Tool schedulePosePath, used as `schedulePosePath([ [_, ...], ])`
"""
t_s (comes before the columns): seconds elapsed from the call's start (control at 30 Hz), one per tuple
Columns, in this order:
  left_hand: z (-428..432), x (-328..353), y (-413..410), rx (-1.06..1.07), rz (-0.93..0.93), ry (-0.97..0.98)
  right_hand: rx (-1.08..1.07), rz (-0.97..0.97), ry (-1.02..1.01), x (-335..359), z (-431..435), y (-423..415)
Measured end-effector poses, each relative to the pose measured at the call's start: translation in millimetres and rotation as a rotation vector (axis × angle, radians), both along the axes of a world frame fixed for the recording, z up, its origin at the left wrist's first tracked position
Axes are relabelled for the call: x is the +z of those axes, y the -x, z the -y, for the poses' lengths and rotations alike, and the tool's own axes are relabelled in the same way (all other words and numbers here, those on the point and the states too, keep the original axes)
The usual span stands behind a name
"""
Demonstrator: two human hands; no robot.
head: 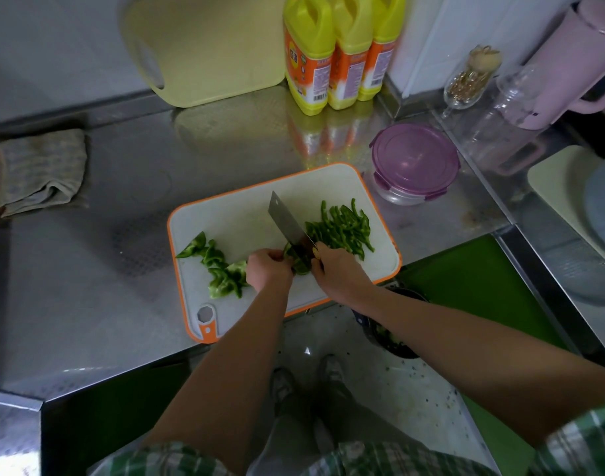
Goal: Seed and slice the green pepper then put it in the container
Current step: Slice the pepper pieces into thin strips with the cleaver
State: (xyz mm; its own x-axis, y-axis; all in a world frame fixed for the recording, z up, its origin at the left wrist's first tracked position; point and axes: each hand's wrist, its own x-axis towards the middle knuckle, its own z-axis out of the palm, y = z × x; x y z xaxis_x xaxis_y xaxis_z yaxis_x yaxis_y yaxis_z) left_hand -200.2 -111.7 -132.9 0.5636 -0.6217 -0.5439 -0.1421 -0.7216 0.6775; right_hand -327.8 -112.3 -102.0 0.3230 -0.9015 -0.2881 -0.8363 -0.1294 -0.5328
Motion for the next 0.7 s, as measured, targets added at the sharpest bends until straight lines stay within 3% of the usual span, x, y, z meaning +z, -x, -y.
schedulePosePath([
  [0.4, 2.2, -1.0, -0.7, -0.016, 0.025, -0.014, -0.02, -0.082, -0.021, -6.3, 0.7, -9.7],
  [0.53, -0.6, 1.4, -1.6, -0.056, 0.05, 0.002, -0.004, -0.184, 0.038, -10.6, 1.3, -22.0],
  [0.7, -7.9, 3.2, 0.1, -0.143, 0.141, 0.088, -0.011, -0.148, 0.104, -14.1, 1.7, -17.6],
])
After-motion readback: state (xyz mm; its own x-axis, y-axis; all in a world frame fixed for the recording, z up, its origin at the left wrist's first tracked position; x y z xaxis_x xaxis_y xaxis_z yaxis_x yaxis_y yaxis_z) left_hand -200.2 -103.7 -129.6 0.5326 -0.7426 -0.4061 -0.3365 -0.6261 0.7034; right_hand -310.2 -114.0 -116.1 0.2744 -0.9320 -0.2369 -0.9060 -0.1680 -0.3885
